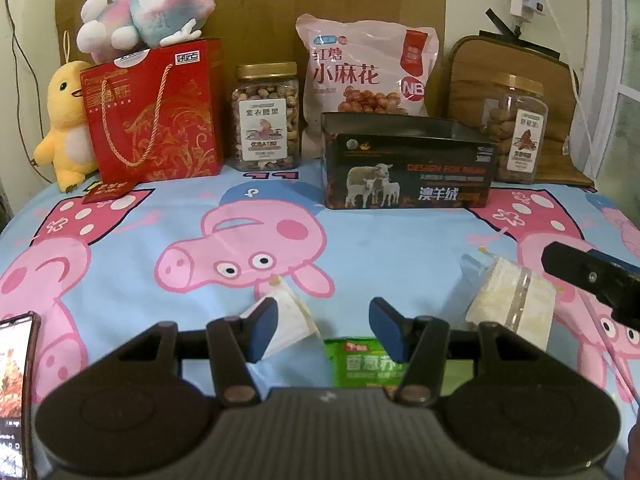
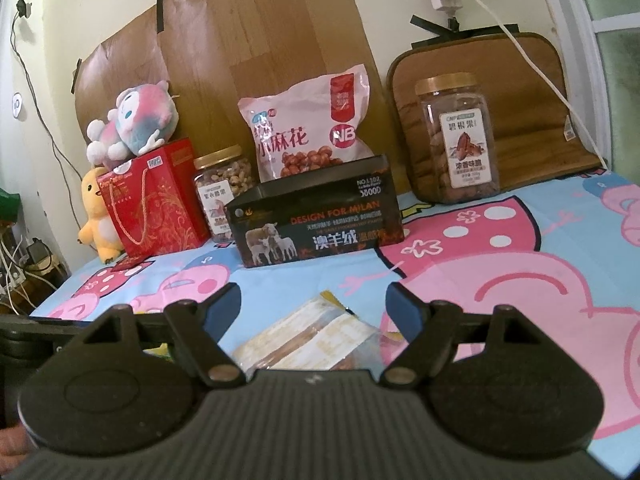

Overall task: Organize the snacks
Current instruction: 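Move the left gripper toward the white cup, then grasp the white cup with the left gripper and lift it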

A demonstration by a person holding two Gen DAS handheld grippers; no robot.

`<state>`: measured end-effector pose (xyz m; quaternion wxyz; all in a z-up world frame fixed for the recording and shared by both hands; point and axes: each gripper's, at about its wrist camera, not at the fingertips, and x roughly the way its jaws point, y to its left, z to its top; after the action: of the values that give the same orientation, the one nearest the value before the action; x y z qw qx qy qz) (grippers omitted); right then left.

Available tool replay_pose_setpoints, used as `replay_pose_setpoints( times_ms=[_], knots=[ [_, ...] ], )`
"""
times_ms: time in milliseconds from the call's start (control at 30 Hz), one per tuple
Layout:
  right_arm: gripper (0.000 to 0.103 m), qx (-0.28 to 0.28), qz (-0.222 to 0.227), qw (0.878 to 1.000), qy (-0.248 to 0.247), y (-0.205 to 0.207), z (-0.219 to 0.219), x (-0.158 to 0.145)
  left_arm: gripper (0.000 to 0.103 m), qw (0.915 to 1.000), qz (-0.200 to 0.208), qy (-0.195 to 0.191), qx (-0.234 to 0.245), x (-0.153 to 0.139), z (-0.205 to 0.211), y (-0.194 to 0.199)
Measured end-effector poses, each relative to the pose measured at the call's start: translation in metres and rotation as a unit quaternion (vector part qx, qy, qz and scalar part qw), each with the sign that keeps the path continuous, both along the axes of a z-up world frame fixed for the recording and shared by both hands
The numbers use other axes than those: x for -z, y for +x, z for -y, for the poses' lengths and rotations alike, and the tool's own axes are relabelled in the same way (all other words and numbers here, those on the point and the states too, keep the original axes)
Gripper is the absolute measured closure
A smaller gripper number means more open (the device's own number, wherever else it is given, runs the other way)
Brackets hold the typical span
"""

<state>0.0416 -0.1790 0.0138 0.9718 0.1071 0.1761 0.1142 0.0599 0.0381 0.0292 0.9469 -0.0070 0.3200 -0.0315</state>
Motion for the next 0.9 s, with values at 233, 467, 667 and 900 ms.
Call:
replay_pose_setpoints(
  times_ms=[233,467,667,900],
  knots=[
    [0.022,0.003,0.009,1.000,0.004,-0.002,0.001,-0.002,0.051,1.0000,0.001,0.002,0.008,-0.001,0.006,-0.001],
    [0.022,0.004,0.010,1.000,0.005,-0.001,0.002,-0.002,0.051,0.9999,0.002,0.003,0.013,-0.003,0.009,-0.001],
    [0.022,0.003,0.011,1.000,0.005,0.000,0.003,-0.002,0.049,0.9998,0.005,0.004,0.018,-0.003,0.011,-0.002],
    [0.022,0.005,0.007,1.000,0.005,0.002,0.003,-0.001,0.049,0.9989,0.027,-0.001,0.039,-0.009,0.015,-0.009]
  ],
)
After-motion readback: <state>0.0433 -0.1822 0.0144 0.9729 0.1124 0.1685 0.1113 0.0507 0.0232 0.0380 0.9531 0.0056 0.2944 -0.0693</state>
